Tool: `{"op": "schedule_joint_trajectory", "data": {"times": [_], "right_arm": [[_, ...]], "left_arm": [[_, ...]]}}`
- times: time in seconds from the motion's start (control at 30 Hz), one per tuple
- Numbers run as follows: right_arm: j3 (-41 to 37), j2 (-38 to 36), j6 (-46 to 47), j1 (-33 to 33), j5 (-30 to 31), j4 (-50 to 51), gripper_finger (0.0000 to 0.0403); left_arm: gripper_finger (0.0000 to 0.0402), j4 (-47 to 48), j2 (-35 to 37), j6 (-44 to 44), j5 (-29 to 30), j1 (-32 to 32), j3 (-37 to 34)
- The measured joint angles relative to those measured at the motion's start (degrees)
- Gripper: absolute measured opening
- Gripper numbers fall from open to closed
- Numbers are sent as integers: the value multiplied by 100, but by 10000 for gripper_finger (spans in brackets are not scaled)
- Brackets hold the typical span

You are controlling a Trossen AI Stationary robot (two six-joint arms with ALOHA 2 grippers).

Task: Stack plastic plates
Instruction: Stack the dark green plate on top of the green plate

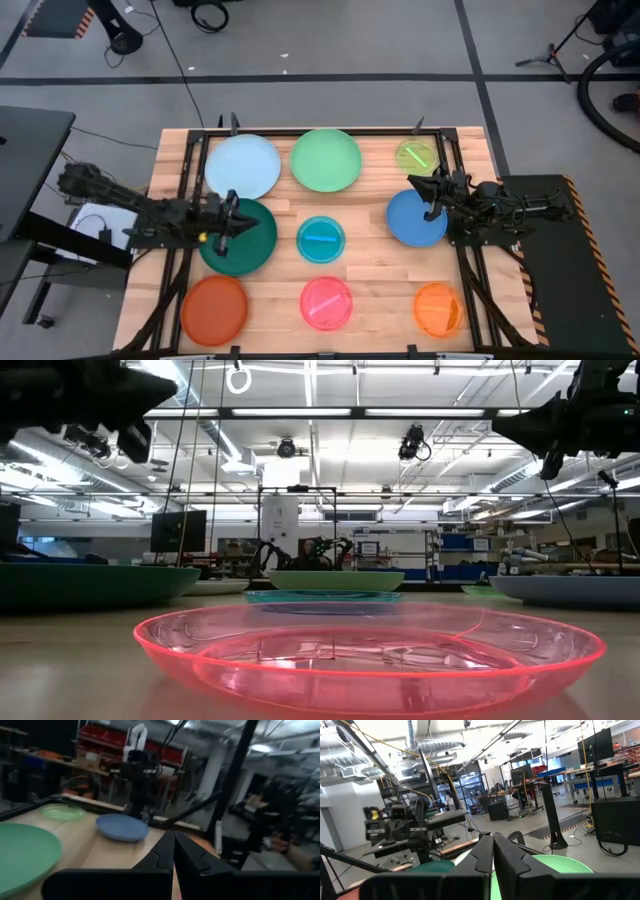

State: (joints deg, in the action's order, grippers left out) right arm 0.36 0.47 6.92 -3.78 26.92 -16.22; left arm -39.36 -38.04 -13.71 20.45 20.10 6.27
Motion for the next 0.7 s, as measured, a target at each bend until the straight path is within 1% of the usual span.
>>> {"op": "schedule_joint_trajectory", "data": {"times": [0.07, 0.2, 0.27, 0.37, 0.43, 0.53, 0.57, 0.63, 0.7], "right_arm": [[0, 0, 0, -1, 2, 1, 23], [0, 0, 9, 1, 2, -68, 23], [0, 0, 20, 1, 2, -144, 23], [0, 2, 38, 1, -9, -284, 23], [0, 7, 90, -30, -228, -260, 25], [5, 165, 99, -152, -1066, -260, 34], [26, 259, 142, -211, -1257, -231, 37], [130, 516, 275, -340, -1343, -240, 42], [262, 859, 317, -483, -1193, -265, 44]], "left_arm": [[14, 3, -609, 115, 217, 164, 309], [14, 46, -1676, 382, 343, 302, 942], [14, 270, -2040, 373, 588, 304, 1209], [14, 971, -2415, 182, 1000, 297, 1587], [20, 1352, -2563, 11, 1178, 297, 1802], [47, 1792, -2616, -59, 1206, 288, 2239], [59, 2033, -2611, -54, 1207, 287, 2447], [89, 2753, -2610, -40, 1210, 264, 2938], [124, 3596, -2610, -91, 1234, 231, 3431]]}}
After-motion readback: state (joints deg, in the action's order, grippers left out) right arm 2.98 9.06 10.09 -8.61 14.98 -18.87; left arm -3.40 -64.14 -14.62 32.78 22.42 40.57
